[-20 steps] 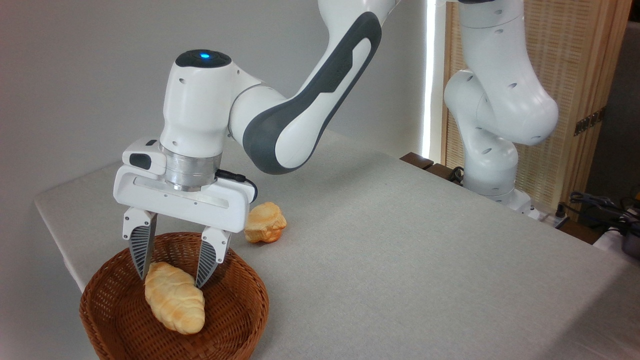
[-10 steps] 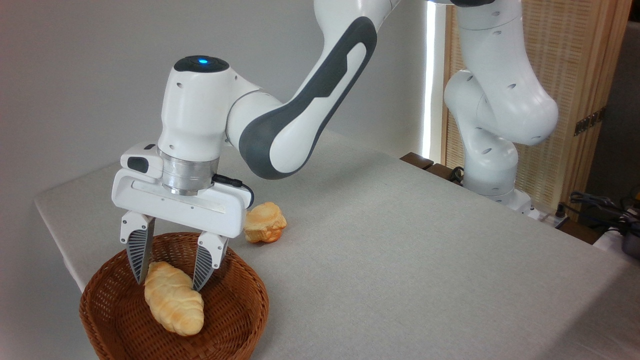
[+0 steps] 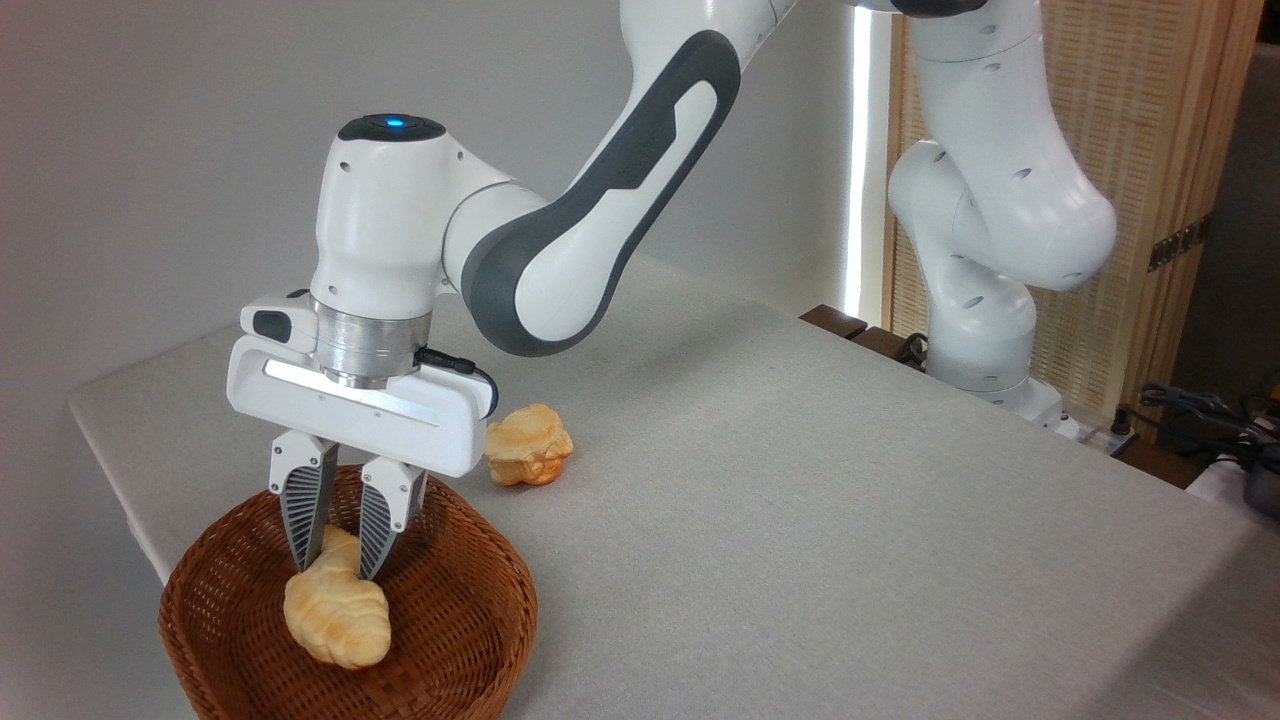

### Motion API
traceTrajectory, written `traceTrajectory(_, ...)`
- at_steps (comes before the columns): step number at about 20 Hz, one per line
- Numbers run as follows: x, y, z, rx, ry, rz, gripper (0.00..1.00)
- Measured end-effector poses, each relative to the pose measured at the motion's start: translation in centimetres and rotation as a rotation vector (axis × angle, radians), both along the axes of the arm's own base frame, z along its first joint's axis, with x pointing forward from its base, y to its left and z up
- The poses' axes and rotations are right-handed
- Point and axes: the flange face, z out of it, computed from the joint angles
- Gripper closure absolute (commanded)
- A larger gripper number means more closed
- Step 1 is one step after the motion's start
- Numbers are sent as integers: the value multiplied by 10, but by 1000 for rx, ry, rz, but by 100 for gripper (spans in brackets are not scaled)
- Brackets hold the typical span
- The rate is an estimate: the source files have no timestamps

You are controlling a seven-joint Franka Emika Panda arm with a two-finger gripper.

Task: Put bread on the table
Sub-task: 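Lift the croissant out of the basket and carry it beside the pastry, then lower the croissant onto the table, open the gripper and rise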

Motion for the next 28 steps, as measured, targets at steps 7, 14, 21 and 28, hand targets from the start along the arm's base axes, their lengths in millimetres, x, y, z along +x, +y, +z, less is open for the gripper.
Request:
traceTrajectory(7,1,-8,8,-6,-17,-12,71)
traceTrajectory(14,-13,2,69,49,-33,-43,69)
traceTrajectory(21,-51,24,101,184,146,-289,67)
traceTrajectory(28,-117,41,80,257,457,-691,15)
